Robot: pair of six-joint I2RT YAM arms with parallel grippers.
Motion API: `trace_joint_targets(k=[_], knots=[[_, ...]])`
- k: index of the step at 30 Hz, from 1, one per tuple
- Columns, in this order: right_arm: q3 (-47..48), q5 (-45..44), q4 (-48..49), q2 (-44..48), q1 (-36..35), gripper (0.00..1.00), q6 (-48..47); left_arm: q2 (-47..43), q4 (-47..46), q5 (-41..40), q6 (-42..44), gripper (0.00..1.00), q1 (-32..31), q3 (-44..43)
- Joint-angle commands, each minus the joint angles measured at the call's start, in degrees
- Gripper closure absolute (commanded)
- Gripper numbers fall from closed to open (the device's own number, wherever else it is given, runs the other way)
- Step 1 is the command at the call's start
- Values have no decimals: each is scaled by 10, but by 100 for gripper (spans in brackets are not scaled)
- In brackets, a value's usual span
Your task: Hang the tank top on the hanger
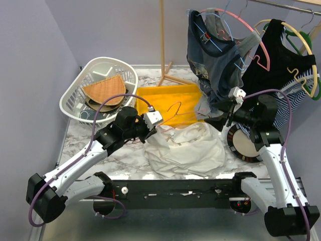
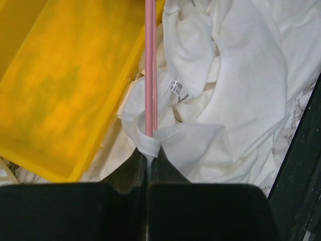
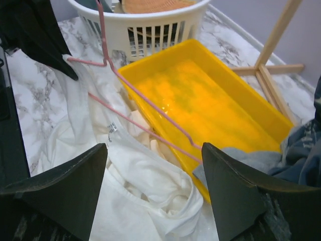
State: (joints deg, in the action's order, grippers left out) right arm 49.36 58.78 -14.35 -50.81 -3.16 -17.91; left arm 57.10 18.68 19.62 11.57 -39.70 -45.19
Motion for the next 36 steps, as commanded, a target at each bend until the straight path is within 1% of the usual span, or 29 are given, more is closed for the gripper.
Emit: trace_joint_targets(k=[1,3,6,7,9,11,13,15,16,18,19,20,21,23,24,25,27,28,31,33,34,36], knots=[[-84,-90,50,-3,8,14,126,-30,-46,-21,-40,100,17,-2],[-93,-96,55,-16,8,15,155,-42,-53,-42,-45,100,21,4],[-91,-82,24,-69,7,18,162,-57,-65,-56,-51,100,26,12],[-89,-92,20,-102,8,21,162,-61,-69,-57,-51,100,27,15],[-72,-114,0,-135,7,23,150,-66,-73,-56,-50,100,28,19],[-60,-160,-15,-176,6,30,147,-67,-73,-53,-48,100,29,19],[-50,-199,-23,-195,4,32,145,-69,-73,-47,-49,100,29,19],[-47,-212,-25,-221,0,33,145,-68,-76,-42,-48,100,29,20],[-44,-218,-27,-232,-6,38,143,-68,-76,-36,-48,100,29,20],[-38,-236,-36,-255,-16,39,142,-69,-78,-32,-47,100,29,21],[-33,-254,-36,-262,-22,44,142,-69,-79,-30,-46,100,29,22],[-30,-263,-36,-269,-24,46,141,-70,-79,-28,-47,100,29,22],[-28,-267,-38,-283,-26,51,140,-69,-79,-27,-46,100,29,22],[-18,-280,-46,-293,-29,58,138,-70,-80,-26,-46,100,29,21],[-16,-285,-47,-295,-29,59,136,-70,-78,-25,-47,100,30,22],[-16,-287,-47,-298,-31,67,135,-70,-79,-23,-46,100,30,22],[-16,-294,-49,-301,-34,69,133,-70,-79,-17,-44,100,30,22],[-16,-295,-50,-302,-36,73,132,-70,-78,-13,-45,100,29,23],[-10,-301,-55,-309,-37,74,129,-70,-78,-3,-43,100,30,23],[-3,-301,-60,-313,-37,83,128,-71,-77,6,-39,100,29,21],[1,-301,-64,-312,-38,95,128,-73,-75,21,-36,100,30,22],[7,-299,-71,-299,-37,99,128,-76,-73,44,-28,100,30,21]])
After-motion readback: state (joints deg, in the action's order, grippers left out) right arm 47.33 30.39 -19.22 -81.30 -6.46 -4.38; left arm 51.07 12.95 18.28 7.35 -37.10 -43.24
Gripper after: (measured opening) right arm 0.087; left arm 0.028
